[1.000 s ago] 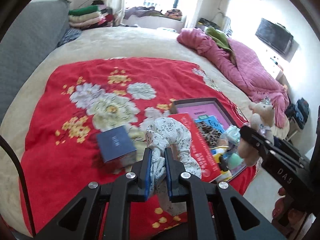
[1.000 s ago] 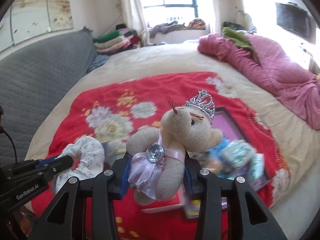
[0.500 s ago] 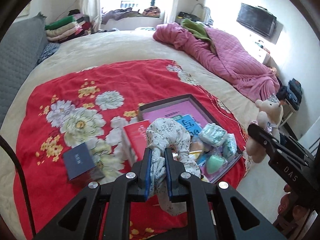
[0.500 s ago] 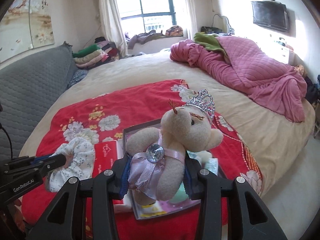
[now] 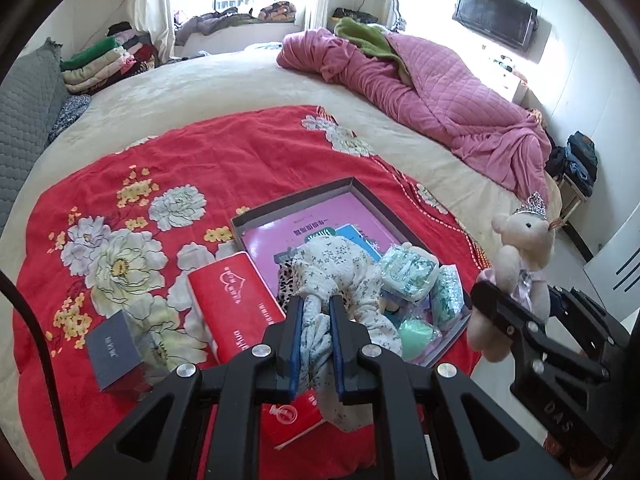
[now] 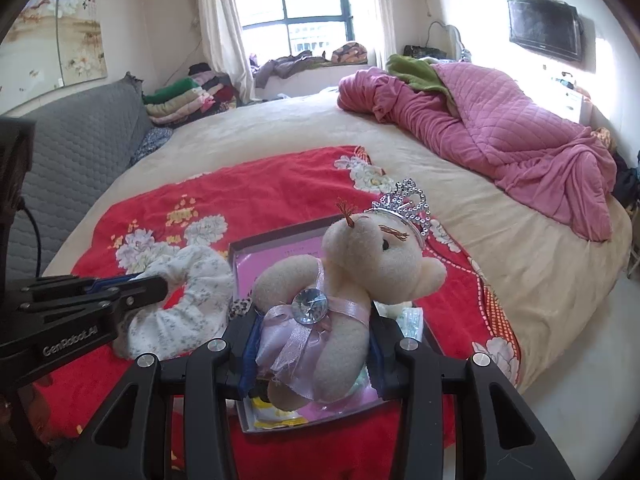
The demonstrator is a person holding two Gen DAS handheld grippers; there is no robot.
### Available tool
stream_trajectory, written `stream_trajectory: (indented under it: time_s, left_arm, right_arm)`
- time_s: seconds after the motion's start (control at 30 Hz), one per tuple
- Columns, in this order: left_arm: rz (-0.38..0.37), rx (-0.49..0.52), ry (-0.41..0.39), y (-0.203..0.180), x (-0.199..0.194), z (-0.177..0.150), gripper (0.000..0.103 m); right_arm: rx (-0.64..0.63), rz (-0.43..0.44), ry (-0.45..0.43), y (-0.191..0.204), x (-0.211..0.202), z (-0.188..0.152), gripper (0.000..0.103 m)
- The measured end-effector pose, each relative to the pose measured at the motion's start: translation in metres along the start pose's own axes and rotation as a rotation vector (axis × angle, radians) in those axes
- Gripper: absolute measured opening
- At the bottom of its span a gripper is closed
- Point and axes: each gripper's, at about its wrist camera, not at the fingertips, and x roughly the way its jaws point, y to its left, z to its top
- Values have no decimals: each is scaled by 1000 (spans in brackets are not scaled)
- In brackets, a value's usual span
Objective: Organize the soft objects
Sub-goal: 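Carry the scrunchie with the left tool while the right tool carries the bear to the tray, then lower the scrunchie and bear into the tray and open both tools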
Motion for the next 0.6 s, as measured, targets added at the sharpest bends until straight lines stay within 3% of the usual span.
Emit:
stream_trajectory:
  time_s: [0.6]
  left_arm:
    - [-18, -15, 162, -3, 97, 19, 13]
  right_arm:
    - [-113, 19, 201, 13, 92, -42, 44]
